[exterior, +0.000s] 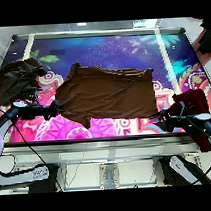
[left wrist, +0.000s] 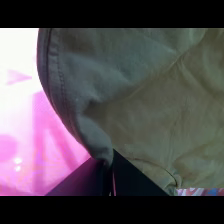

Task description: Fold the shirts.

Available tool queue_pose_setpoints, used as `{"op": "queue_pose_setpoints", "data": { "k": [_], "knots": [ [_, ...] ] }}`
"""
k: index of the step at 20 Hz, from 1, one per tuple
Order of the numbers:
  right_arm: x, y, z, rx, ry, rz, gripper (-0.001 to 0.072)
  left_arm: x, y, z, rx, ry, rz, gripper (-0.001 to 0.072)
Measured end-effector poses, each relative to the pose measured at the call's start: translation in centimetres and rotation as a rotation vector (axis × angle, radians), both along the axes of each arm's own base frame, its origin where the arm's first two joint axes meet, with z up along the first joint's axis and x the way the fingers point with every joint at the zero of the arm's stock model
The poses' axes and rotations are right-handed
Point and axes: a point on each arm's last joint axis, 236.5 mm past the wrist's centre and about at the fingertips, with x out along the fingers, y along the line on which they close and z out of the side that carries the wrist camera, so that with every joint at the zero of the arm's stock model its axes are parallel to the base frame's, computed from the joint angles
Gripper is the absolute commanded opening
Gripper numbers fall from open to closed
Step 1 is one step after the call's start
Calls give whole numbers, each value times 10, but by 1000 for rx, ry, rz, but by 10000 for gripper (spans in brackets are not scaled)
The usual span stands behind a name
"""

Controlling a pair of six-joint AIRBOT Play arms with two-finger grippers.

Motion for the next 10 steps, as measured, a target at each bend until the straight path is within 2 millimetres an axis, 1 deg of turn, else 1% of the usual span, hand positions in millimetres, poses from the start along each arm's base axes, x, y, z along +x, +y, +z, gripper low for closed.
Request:
{"op": "queue_pose_setpoints", "data": {
  "k": [3,5,6,7,8,10],
  "knots": [
    [11,-15,-16,-21,0,-159,513,-1,0,0,2,1,-3,18],
    [19,-25,-20,-31,-9,-243,511,-1,0,0,2,2,-4,18],
    [22,-29,-20,-34,-14,-278,495,-1,0,0,2,2,-4,18],
    [26,-35,-21,-42,-23,-312,417,-1,0,0,2,2,-4,18],
    [28,-40,-22,-53,-25,-335,369,-1,0,0,2,2,-4,18],
    [32,-46,-23,-63,-32,-372,369,-1,0,0,2,1,-4,18]
  ]
}}
